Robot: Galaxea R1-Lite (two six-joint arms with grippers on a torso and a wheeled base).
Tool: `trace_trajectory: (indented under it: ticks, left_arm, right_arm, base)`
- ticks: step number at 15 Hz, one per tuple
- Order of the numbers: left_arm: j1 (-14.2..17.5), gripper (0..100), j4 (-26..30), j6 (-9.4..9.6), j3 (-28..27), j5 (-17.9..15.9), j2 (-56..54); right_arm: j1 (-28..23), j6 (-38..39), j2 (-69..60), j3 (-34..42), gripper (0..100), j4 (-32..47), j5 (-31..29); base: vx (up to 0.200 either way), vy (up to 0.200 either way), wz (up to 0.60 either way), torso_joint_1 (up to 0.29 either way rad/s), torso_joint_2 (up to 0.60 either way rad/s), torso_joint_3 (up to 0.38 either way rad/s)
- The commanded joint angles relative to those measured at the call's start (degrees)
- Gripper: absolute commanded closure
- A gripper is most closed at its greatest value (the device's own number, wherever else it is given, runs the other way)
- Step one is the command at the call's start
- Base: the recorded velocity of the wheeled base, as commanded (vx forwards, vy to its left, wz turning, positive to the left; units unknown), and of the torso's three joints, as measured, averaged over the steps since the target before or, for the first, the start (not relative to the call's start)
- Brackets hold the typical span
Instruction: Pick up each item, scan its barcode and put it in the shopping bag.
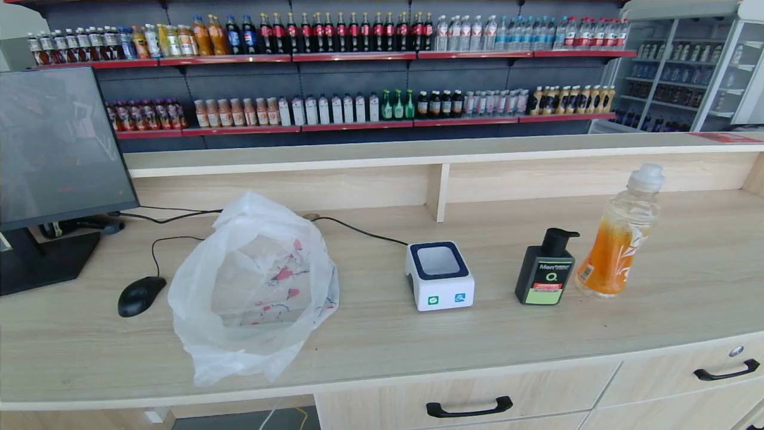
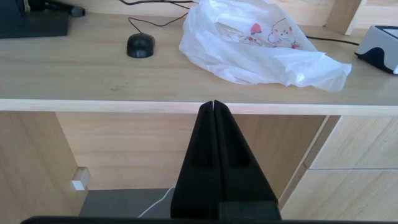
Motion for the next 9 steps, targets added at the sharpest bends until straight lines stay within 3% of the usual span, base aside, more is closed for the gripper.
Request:
trace_trajectory:
  ticks: [1,9]
  left_arm:
    - [0.0,100,0.0,-0.01,0.0,0.0,0.0]
    - [0.0,100,0.0,-0.01,0.0,0.0,0.0]
  right_arm:
    - [0.0,-0.2,0.1,0.0,0,0.0,0.1]
    - [0.0,-4.6,0.1,0.0,0,-0.9,0.5]
  base:
    - [0.000,0.000,0.00,0.000,0.00,0.000]
    - [0.000,0.000,0.00,0.000,0.00,0.000]
